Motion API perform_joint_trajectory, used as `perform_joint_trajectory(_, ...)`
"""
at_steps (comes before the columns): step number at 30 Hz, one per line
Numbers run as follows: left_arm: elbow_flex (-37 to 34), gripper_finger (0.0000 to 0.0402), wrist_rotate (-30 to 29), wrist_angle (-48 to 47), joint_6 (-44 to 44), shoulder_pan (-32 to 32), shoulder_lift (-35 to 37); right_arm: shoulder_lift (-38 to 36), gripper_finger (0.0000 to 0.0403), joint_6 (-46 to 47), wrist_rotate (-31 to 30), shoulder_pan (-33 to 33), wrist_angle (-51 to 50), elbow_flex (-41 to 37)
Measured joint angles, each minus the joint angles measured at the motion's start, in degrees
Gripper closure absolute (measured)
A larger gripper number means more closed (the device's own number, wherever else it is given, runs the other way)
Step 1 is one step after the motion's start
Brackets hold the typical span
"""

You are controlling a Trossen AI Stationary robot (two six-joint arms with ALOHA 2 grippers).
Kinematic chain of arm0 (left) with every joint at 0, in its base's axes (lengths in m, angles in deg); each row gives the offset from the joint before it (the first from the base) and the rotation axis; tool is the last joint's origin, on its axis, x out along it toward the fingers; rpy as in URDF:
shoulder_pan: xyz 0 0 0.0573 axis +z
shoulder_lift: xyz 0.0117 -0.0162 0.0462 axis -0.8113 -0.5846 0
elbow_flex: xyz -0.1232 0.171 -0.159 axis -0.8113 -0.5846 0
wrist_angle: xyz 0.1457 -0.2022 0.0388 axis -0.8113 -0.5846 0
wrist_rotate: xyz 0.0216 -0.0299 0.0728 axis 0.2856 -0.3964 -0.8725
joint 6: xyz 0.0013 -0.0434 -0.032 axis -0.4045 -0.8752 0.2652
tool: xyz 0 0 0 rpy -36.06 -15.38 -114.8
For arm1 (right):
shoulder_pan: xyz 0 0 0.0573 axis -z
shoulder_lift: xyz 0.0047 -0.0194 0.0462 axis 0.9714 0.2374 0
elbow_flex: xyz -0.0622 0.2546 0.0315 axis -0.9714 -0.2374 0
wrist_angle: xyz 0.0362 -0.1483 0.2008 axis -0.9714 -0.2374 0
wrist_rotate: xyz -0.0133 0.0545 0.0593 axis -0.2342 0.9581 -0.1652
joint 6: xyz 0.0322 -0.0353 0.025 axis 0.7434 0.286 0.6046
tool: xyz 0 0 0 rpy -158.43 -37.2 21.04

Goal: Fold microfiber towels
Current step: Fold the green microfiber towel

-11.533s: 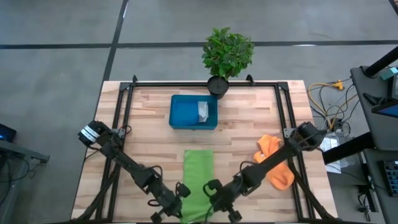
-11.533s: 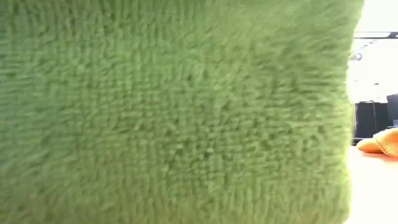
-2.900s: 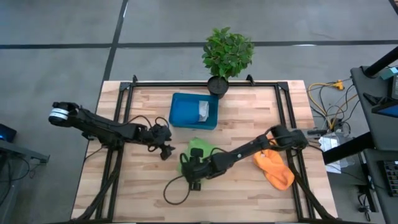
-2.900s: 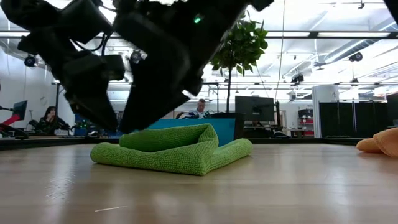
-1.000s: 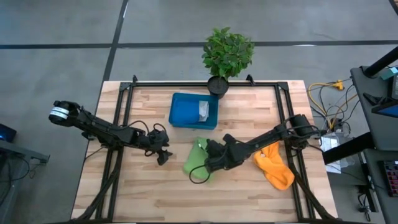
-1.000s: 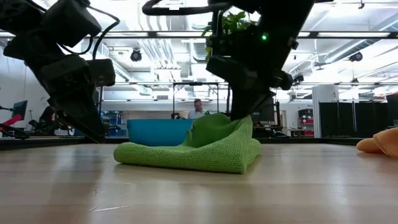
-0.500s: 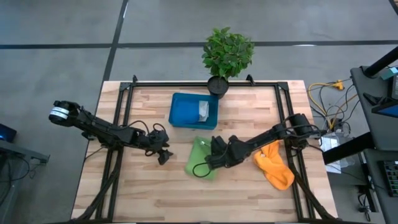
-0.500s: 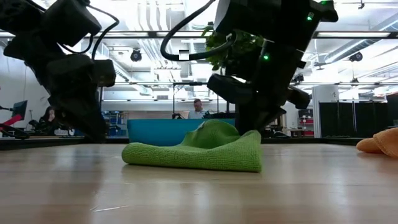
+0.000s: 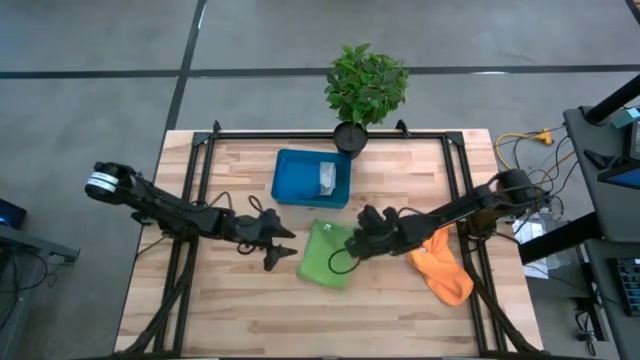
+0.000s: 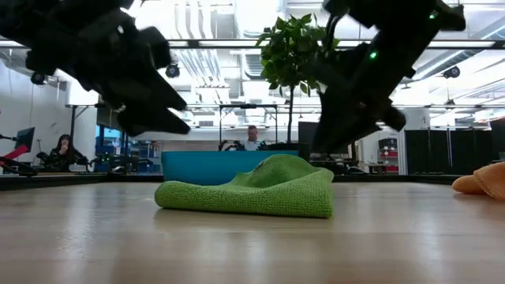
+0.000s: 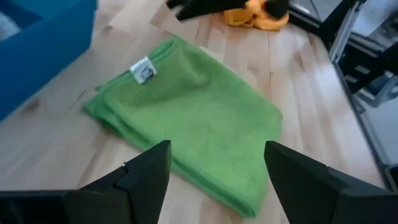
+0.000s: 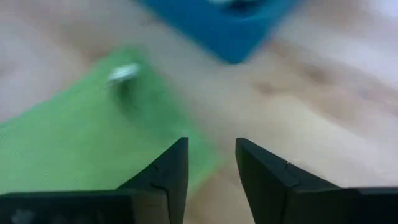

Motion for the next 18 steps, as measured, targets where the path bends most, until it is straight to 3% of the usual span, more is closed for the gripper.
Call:
perform_joint_trajectory(4,4.1,0.0186,1.8,-0.1,0.4,0.0,-7.8,-3.2,0.0295,-11.0,15.9,1.9,22.1,-7.8)
perform_joint_trajectory(6,6.9,0.0214,3.4,0.0,0.7,0.0,-12.4,-3.2,0.0315,-11.5,20.0,3.5,28.4,-10.0)
perform_joint_trajectory(11,15.1,0.0311,6.2,-0.4,2.0,-0.3,-23.5,-0.9,0.0381,-11.0,22.6,7.8,30.0,-10.6)
perform_joint_trajectory(14,18.4,0.0375,6.3,-1.0,1.0,-0.8,-27.8,1.0,0.0391,-12.0,26.8,10.1,31.3,-10.6)
perform_joint_trajectory(18,20.3,0.0392,5.8,-0.9,-3.9,-1.5,-30.6,3.4,0.0394,-12.9,29.4,12.0,30.6,-10.6)
